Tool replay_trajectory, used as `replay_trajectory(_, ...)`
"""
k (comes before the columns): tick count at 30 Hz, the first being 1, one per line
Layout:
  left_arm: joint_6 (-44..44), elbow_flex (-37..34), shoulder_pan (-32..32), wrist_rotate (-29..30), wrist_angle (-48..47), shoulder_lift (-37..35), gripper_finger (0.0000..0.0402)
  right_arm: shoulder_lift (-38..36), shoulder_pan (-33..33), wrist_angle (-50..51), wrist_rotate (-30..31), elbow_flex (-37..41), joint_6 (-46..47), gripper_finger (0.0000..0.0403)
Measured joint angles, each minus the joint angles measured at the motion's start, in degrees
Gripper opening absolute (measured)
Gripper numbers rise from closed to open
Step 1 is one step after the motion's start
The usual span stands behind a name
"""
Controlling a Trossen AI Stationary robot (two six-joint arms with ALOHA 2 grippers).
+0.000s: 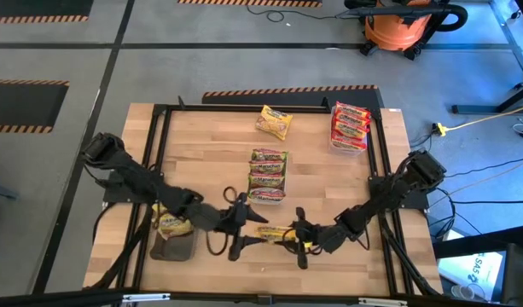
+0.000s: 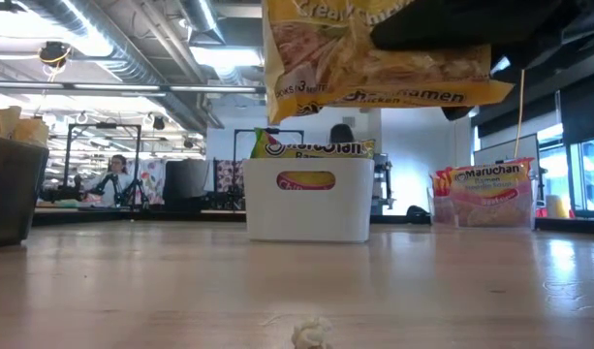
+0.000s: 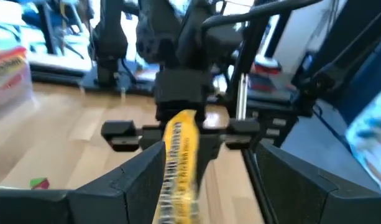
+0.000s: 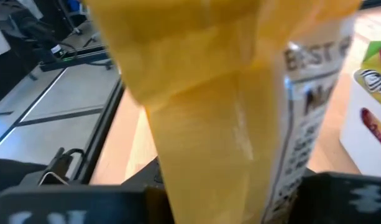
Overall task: Sort Maruchan noodles
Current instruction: Put the yellow noodle pack into the black bin
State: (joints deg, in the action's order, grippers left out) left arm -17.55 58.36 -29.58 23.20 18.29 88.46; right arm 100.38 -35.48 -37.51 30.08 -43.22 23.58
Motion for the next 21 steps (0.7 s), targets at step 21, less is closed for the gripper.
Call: replay_trajectory(21,-1.49,30.86,8.72,-17.85,-45.73,17.92,0.0245,0.00,0.79,0.09,-1.47,0.00,0.17,0.0102)
